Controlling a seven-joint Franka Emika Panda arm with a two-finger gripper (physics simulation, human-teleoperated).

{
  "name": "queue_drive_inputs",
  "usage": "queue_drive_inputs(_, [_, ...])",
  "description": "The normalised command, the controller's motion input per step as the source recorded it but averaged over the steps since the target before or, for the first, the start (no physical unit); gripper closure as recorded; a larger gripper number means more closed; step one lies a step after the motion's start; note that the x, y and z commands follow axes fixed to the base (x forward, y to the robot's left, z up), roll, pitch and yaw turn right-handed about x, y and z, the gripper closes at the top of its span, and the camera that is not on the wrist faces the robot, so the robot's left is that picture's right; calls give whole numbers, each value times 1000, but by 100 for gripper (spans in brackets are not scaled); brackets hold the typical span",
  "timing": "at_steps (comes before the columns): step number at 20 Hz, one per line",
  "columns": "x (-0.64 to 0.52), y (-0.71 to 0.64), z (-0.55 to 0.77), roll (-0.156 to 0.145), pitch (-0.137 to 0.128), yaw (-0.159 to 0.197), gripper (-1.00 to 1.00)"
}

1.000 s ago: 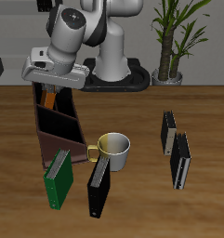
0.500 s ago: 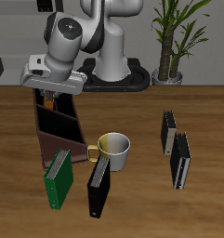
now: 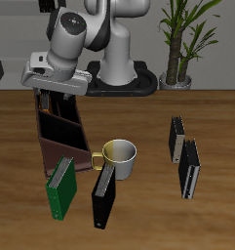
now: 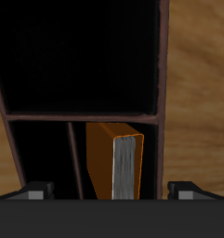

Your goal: Place the orange book into the right desk caddy's back compartment

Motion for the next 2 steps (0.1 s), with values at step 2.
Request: queue_drive_inputs(2, [-99,206,204,26,-50,27,-100])
